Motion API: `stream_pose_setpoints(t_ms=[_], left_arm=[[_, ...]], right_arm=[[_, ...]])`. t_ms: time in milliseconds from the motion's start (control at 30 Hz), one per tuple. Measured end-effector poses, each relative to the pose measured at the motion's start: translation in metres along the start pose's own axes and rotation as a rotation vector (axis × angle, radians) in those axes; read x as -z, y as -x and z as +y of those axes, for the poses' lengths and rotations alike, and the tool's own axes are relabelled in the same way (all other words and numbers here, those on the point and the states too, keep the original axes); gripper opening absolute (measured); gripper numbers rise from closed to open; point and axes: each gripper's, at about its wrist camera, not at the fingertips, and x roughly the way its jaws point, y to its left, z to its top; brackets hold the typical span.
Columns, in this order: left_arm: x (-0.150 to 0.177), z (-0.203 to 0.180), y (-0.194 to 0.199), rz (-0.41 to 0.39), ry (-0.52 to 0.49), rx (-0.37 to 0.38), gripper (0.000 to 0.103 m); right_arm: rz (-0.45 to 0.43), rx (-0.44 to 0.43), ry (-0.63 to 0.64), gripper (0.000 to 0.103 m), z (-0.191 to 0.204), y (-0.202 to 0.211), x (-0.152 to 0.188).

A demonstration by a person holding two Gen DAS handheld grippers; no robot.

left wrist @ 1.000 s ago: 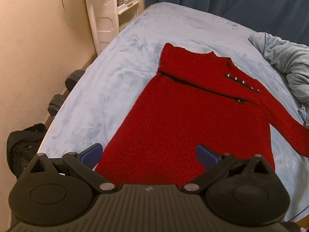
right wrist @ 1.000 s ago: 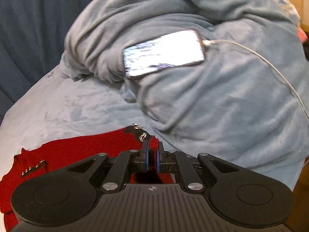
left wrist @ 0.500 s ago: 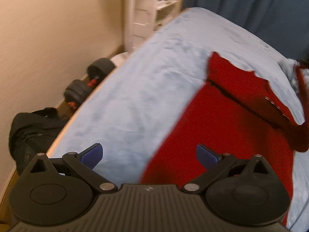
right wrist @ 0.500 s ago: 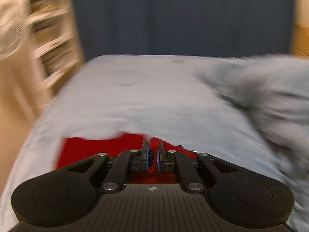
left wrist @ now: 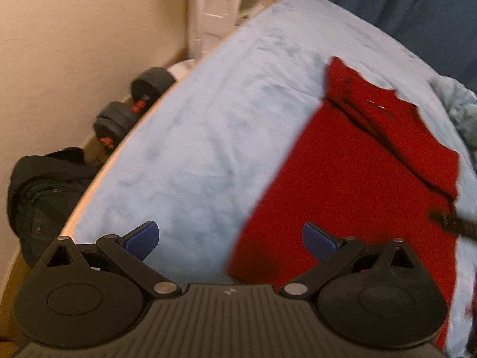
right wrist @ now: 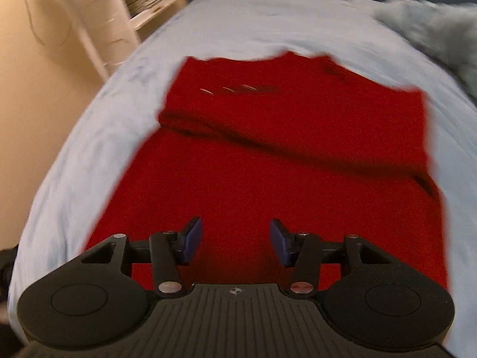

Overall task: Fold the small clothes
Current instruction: 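Release the sleeve with the right gripper and pull back, then move both grippers down to the hem of the red cardigan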

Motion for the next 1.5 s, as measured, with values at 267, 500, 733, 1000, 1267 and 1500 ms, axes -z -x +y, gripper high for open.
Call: stream_pose_setpoints(t_ms=[267, 500, 733, 1000, 1267, 1500], left_arm=[[0.039, -0.049, 0.055, -0.082, -0.173, 0.052, 0.103], [0.08, -0.059, 0.095, -0.119, -0.226, 0.081, 0.103], [0.105, -0.055, 0.118, -0.128, -0.24, 0.094, 0.103], [0.113, -0.061, 0.129, -0.142, -0.289, 0.071, 0.103], [0.118, -0.065, 0.124, -0.116, -0.325, 0.067, 0.103], [0.113, -0.062, 0.115, -0.097, -0.313, 0.058, 0.103]], right_arm=[[-0.122, 0.094, -0.052, 0.06, -0.048, 0.148, 0.122], [-0.207, 0.084, -0.052, 0.063, -0.039, 0.207, 0.174], [-0.22, 0.06, -0.026, 0.066, -0.026, 0.232, 0.204], [-0.226, 0.076, -0.029, 0.068, -0.023, 0.247, 0.219], [-0.227, 0.086, -0.026, 0.079, -0.024, 0.249, 0.219], [-0.205, 0.084, -0.017, 0.084, -0.023, 0.242, 0.218]])
